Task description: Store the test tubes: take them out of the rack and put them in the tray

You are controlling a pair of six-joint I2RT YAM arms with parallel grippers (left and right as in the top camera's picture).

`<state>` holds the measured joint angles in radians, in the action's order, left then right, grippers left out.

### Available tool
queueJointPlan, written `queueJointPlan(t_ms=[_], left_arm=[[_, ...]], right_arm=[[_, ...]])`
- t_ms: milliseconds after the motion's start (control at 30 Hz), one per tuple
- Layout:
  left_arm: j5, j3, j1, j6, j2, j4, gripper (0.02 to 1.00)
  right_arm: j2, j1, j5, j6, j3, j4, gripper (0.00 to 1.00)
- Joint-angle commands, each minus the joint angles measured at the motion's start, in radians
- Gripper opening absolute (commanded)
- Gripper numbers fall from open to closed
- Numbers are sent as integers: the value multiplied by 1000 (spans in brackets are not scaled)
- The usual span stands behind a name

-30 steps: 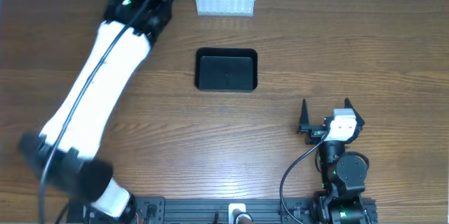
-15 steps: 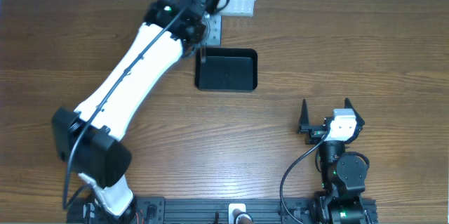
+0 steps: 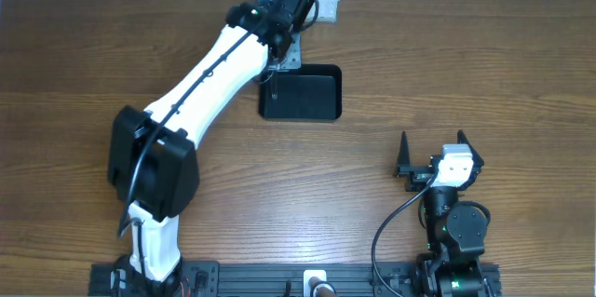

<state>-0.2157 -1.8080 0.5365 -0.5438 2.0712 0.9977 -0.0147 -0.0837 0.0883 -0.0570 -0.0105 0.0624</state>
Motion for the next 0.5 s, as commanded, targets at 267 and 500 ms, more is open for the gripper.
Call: queueJointPlan(t_ms=[267,500], left_arm=[[-12,-5,-13,-14,114,-18,139],[2,-5,-21,-14,135,-18,172]], right_arm=[[9,6,13,-4,5,2,991],[9,6,13,-4,5,2,991]])
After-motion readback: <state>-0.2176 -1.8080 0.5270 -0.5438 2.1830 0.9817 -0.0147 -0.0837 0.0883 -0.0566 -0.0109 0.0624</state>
